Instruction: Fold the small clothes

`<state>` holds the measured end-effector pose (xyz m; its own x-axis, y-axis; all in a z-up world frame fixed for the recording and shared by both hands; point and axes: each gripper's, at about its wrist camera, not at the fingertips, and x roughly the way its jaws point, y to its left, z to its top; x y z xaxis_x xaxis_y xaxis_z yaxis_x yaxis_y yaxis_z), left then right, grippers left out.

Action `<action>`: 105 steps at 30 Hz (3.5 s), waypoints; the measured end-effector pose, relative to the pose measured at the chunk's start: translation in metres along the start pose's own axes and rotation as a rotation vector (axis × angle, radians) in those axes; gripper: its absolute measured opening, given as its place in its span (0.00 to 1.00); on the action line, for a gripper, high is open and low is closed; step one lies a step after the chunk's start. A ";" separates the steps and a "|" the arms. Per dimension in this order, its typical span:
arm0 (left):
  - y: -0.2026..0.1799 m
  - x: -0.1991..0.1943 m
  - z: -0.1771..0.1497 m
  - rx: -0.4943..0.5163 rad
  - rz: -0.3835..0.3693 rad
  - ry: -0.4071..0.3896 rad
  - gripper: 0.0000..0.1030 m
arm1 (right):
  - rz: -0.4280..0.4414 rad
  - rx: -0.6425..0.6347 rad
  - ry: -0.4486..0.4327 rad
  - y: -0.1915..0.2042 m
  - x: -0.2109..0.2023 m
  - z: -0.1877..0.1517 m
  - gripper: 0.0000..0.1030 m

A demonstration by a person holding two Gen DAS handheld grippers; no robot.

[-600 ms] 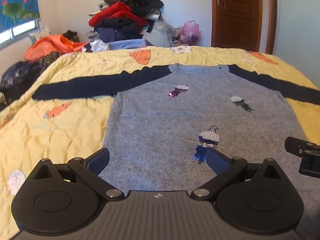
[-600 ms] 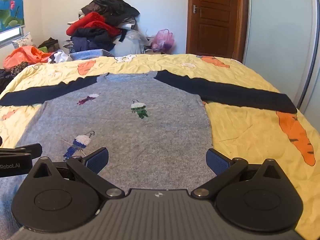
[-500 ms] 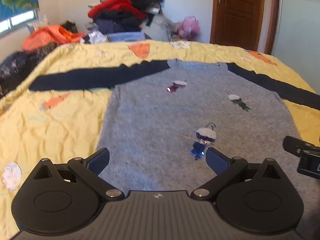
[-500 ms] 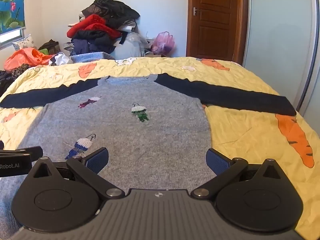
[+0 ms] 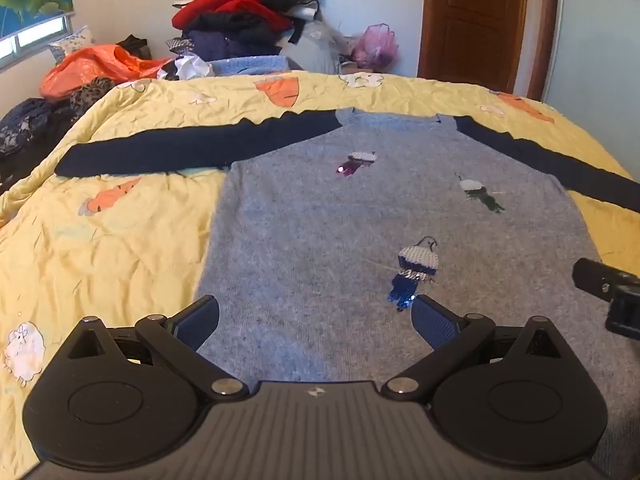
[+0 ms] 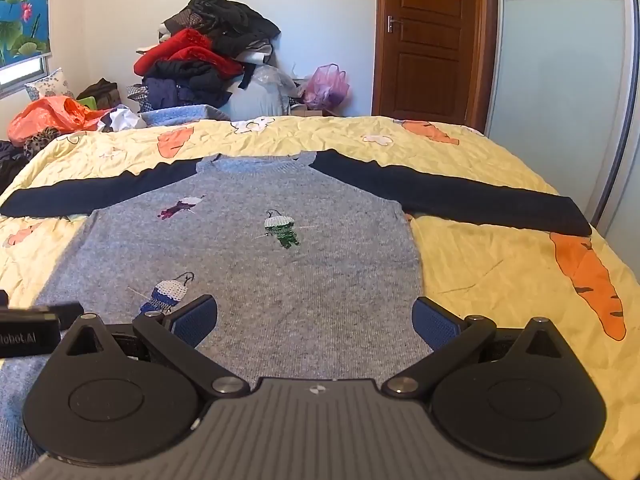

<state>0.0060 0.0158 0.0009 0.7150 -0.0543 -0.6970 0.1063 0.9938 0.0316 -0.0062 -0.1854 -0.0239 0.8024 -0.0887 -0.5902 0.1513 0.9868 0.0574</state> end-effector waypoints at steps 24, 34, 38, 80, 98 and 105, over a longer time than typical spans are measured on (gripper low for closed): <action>0.000 0.013 0.000 0.017 0.053 -0.015 1.00 | 0.000 -0.001 0.021 -0.001 0.018 0.006 1.00; -0.001 0.023 0.000 0.015 0.064 0.006 1.00 | 0.005 -0.002 0.028 -0.001 0.027 0.009 1.00; -0.001 0.024 0.000 0.016 0.068 0.008 1.00 | 0.006 0.001 0.035 -0.001 0.030 0.008 1.00; -0.003 0.042 0.014 0.023 0.082 0.006 1.00 | 0.020 0.003 0.048 -0.013 0.051 0.016 1.00; 0.005 0.070 0.022 0.017 0.083 0.037 1.00 | -0.067 1.111 -0.209 -0.372 0.104 0.019 1.00; -0.011 0.077 0.026 0.031 0.022 0.027 1.00 | -0.028 1.143 -0.174 -0.399 0.137 0.012 0.94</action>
<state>0.0783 -0.0018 -0.0343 0.6984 -0.0296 -0.7151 0.1125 0.9913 0.0689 0.0495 -0.5930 -0.1181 0.8459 -0.2136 -0.4887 0.5327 0.2939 0.7936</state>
